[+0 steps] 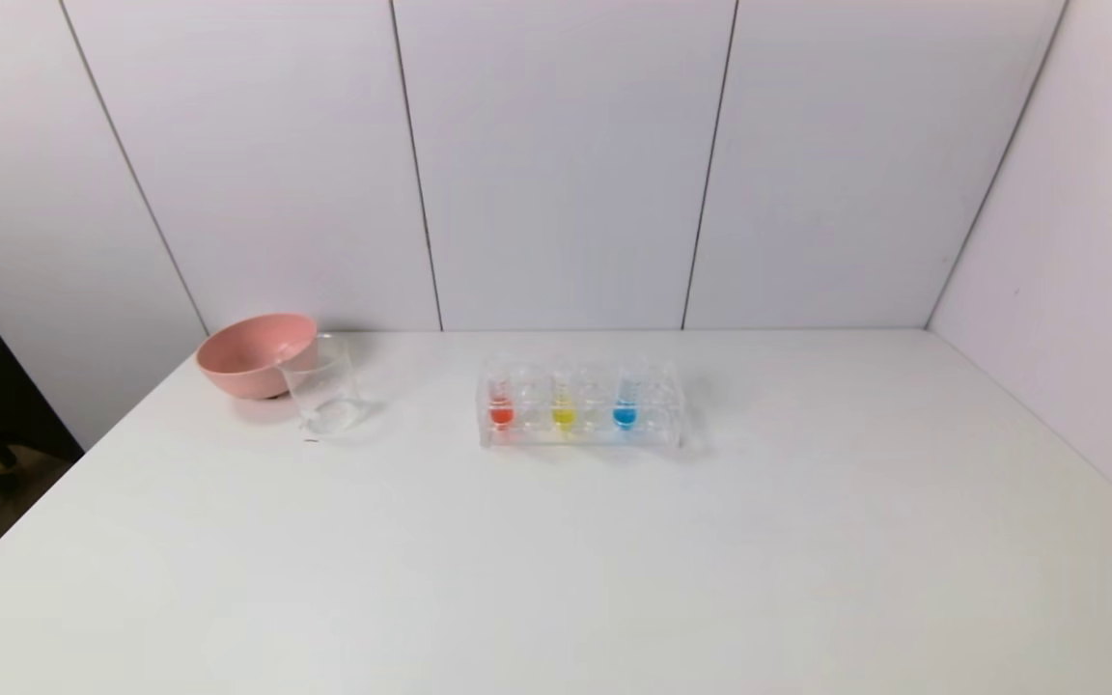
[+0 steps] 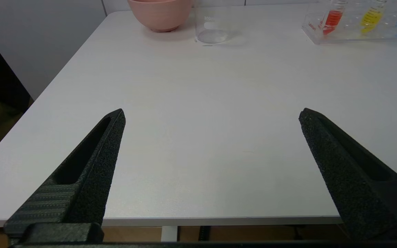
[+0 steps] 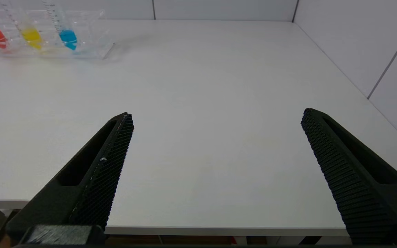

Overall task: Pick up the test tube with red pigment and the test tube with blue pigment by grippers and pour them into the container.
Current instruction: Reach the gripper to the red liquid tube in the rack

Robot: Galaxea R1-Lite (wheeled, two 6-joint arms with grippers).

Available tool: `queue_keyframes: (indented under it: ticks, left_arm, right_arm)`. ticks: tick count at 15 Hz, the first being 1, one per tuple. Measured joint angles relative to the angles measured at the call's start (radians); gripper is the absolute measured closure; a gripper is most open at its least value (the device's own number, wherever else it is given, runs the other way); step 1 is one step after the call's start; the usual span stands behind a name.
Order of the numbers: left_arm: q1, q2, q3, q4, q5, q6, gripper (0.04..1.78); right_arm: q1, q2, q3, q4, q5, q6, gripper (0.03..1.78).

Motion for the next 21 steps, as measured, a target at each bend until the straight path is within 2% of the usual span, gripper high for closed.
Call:
queue_keyframes:
  ticks: [21]
  left_arm:
    - [0.0,0.0,0.0,-0.002,0.003,0.007,0.06]
  right_arm:
    - [0.0,0.0,0.0,0.0,0.0,0.0,0.04]
